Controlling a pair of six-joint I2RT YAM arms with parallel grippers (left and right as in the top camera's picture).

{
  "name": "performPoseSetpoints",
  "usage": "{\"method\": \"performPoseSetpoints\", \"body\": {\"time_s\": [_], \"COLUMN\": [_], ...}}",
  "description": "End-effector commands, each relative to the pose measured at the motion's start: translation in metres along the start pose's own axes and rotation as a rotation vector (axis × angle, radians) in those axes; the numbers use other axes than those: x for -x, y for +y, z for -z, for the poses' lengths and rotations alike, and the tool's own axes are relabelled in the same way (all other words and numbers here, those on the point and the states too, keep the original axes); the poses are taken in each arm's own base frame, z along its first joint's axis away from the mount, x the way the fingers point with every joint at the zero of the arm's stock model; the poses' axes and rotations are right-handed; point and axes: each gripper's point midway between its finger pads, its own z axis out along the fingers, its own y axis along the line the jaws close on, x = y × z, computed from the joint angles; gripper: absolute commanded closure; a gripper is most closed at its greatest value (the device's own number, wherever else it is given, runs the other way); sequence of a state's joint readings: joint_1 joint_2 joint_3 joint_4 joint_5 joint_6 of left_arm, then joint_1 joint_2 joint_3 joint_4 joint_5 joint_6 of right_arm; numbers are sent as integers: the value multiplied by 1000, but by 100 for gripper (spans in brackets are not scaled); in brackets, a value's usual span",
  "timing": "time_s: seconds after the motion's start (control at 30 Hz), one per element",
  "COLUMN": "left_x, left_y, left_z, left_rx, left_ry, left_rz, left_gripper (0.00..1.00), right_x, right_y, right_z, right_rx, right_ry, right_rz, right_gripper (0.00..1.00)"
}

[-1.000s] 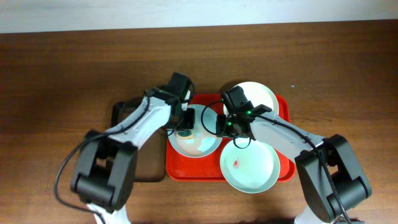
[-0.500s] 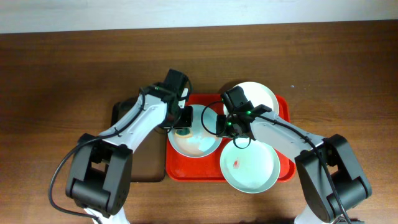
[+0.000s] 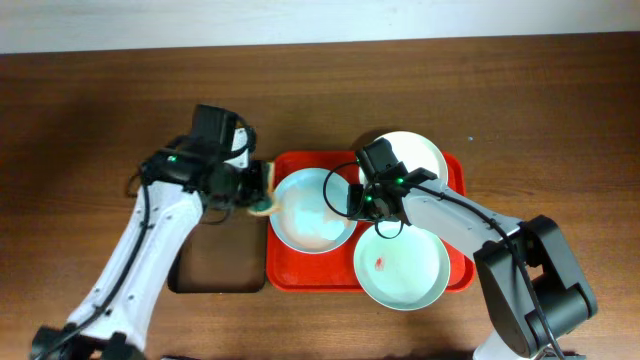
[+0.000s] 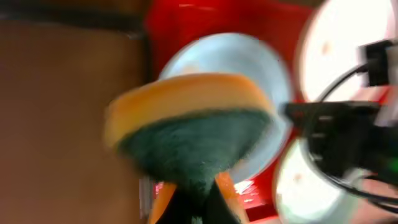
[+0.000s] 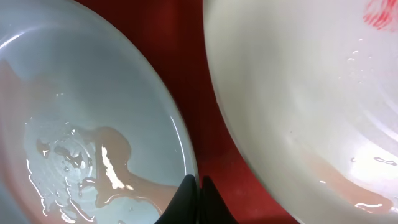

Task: Clean dirty plates on tray and stack at the side
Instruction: 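Return the sponge to the black tray and release it with left gripper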

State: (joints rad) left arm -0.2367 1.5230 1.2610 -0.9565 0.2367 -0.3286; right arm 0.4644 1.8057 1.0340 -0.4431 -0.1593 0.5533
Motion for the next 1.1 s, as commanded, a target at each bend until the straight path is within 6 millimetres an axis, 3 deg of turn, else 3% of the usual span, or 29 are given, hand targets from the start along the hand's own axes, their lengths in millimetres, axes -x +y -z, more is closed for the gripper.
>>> {"method": "performPoseSetpoints", "body": {"time_s": [0.0, 0.23, 0.27, 0.37, 0.4, 0.43, 0.47, 0.53, 0.57, 0.63, 0.67, 0.73, 1.07], "left_x": [-13, -65, -69, -67, -62, -56, -43, -18, -2, 14, 18, 16, 16], "left_y": [69, 111, 113, 112, 110, 107, 102, 92, 84, 77, 82, 95, 95], "left_z": [8, -64, -68, -68, -64, -58, -45, -15, 7, 37, 58, 70, 70], "left_rx": [353, 402, 403, 399, 396, 388, 369, 298, 225, 118, 81, 115, 115], "left_ry": [16, 63, 65, 58, 51, 45, 25, -35, -90, -170, -229, -254, -253], "left_rz": [9, 11, 11, 11, 11, 16, 37, 81, 114, 158, 194, 227, 227], "left_gripper": [100, 97, 92, 67, 50, 41, 37, 35, 34, 4, 1, 1, 1], "right_x": [-7, -7, -7, -7, -7, -7, -7, -7, -7, -7, -7, -5, -2], "right_y": [1, 1, 1, 1, 1, 1, 1, 1, 1, 1, 1, 1, -2], "right_z": [-6, -6, -6, -6, -6, -6, -6, -6, -6, -6, -6, -7, -8], "right_rx": [6, 6, 6, 6, 6, 6, 6, 6, 6, 5, 4, 2, -15], "right_ry": [27, 27, 27, 27, 27, 27, 27, 27, 27, 27, 26, 19, 2], "right_rz": [-2, -1, -1, -2, -2, -2, -2, -1, -1, -2, -2, -1, 0], "right_gripper": [96, 96, 96, 96, 95, 84, 75, 66, 66, 67, 71, 71, 76]}}
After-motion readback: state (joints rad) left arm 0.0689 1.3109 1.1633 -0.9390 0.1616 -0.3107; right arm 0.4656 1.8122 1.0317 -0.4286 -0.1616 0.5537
